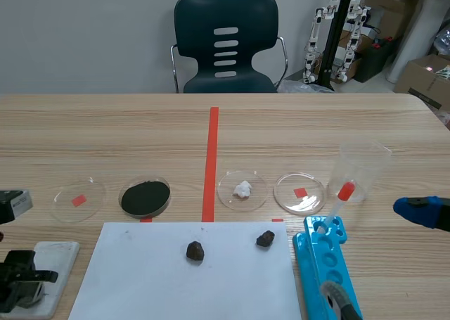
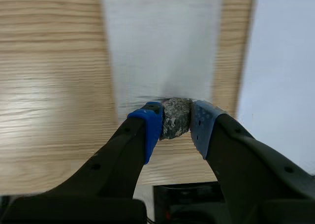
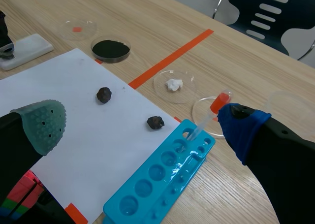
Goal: Rub the mineral on the streak plate below the first streak
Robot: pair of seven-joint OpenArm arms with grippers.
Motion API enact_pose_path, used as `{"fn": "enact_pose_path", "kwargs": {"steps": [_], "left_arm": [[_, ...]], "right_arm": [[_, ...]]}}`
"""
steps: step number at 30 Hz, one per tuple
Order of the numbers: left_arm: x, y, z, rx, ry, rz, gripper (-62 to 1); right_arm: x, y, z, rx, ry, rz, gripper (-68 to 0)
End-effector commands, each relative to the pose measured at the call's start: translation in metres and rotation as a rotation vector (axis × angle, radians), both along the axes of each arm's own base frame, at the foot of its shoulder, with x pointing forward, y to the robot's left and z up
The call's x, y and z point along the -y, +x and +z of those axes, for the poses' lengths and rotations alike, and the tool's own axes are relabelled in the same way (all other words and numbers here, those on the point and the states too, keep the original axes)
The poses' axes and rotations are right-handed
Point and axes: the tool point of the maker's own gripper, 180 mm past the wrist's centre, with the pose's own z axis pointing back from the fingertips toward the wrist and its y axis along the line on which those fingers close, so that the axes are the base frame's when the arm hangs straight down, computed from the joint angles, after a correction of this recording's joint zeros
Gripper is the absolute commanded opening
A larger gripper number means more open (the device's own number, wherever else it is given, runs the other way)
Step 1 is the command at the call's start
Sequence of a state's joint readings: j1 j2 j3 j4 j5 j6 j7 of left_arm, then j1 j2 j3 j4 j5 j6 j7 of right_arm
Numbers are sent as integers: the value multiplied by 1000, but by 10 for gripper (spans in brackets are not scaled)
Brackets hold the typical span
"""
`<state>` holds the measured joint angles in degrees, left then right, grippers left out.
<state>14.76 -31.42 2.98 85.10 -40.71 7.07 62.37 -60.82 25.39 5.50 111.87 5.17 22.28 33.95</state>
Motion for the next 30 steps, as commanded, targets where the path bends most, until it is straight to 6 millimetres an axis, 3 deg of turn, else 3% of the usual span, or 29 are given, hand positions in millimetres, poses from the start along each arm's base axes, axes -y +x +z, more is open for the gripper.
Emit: {"fn": "enact_pose_path", "kwargs": {"steps": [1, 5, 12, 16, 19, 23, 30], "left_arm": [[8, -4, -2, -10, -35, -12, -493], [8, -4, -2, -9, -31, -17, -493], [-39, -3, -1, -8, 211, 51, -493], [-42, -3, -1, -6, 229, 54, -493], [-39, -3, -1, -8, 213, 56, -493], [-9, -4, -2, -10, 52, 6, -493], [14, -2, 0, 4, -74, -19, -493]], "right_arm": [[-2, 2, 7, 22, 21, 0, -22], [-2, 2, 7, 22, 21, 0, -22], [-2, 2, 7, 22, 21, 0, -22], [-2, 2, 7, 22, 21, 0, -22], [-2, 2, 7, 22, 21, 0, -22], [-2, 2, 7, 22, 21, 0, -22], [-2, 2, 7, 22, 21, 0, -22]]}}
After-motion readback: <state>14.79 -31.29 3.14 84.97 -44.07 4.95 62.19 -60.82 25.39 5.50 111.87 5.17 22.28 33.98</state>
